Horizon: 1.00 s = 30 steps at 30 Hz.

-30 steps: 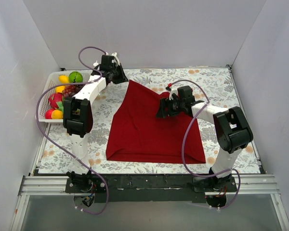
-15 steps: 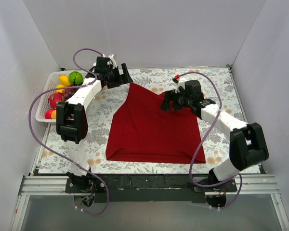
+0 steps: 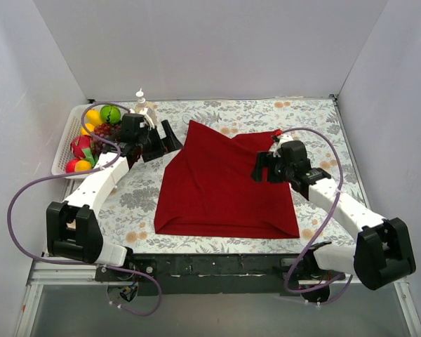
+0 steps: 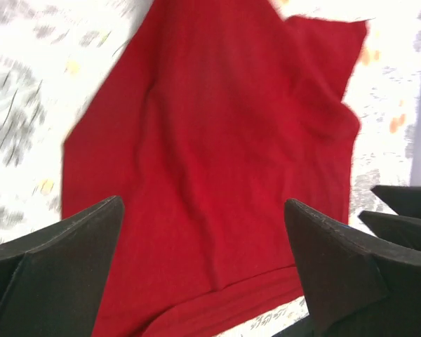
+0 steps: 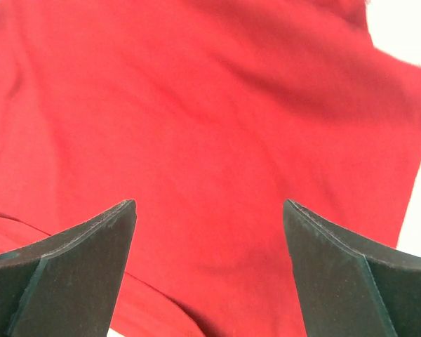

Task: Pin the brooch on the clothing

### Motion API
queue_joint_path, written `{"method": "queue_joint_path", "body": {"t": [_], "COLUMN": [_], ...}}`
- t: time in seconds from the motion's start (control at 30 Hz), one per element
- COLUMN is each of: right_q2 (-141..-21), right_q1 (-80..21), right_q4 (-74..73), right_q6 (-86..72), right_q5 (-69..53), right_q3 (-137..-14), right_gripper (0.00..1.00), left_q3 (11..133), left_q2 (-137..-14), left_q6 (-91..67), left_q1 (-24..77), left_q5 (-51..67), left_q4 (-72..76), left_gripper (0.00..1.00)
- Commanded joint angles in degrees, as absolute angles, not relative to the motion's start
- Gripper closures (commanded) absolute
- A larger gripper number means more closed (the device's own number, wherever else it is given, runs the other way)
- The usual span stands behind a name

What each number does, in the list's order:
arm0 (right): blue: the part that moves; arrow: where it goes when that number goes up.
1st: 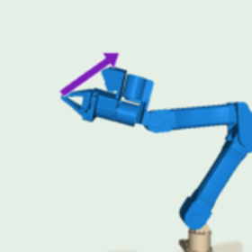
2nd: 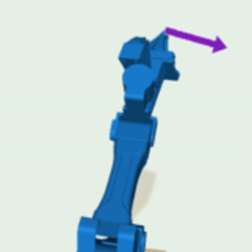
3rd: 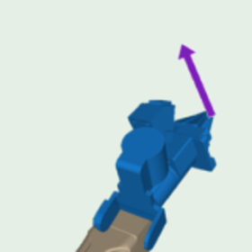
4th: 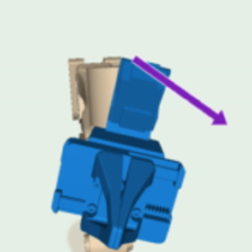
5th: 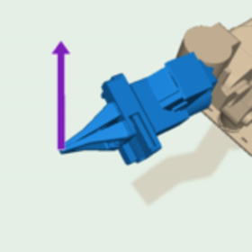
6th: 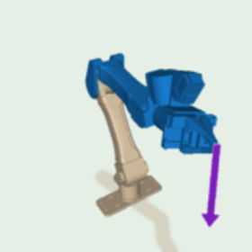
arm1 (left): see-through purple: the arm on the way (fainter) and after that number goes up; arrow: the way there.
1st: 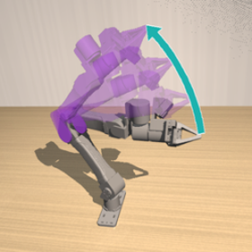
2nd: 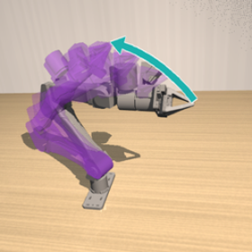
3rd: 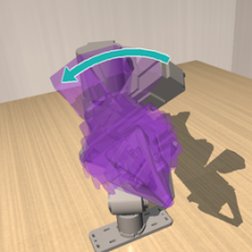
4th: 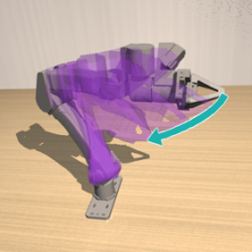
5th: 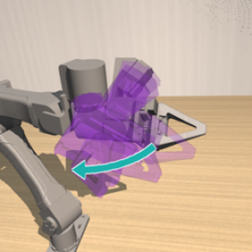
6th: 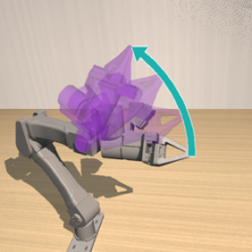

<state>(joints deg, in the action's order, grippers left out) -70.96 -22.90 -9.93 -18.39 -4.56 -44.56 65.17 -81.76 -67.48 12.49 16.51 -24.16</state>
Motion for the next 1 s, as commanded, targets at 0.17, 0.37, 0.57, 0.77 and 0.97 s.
{"method": "queue_joint_path", "body": {"t": [0.17,0.37,0.57,0.77,0.97], "right_q2": [-57.3,-52.5,-49.4,-51.1,-55.3], "right_q1": [-21.8,-19.4,-15.8,-15.0,-13.6], "right_q4": [-20.1,-29.9,-35.2,-41.4,-46.3], "right_q6": [-27.0,-31.4,-36.6,-39.4,-39.5], "right_q5": [8.6,13.4,13.4,16.3,14.3], "right_q3": [-35.7,-34.4,-30.4,-33.6,-35.5], "right_gripper": [0.12,0.19,0.24,0.25,0.26], "left_q3": [54.3,47.4,45.9,44.0,42.8], "left_q2": [-72.6,-69.4,-68.6,-68.1,-68.6], "left_q6": [-73.4,-78.1,-82.2,-85.3,-89.9], "left_q1": [12.3,12.3,12.3,12.3,12.3], "left_q5": [7.6,3.8,3.2,1.9,0.7], "left_q4": [-35.7,-41.5,-45.7,-49.6,-51.8], "left_gripper": [0.02,0.02,0.02,0.02,0.02]}}
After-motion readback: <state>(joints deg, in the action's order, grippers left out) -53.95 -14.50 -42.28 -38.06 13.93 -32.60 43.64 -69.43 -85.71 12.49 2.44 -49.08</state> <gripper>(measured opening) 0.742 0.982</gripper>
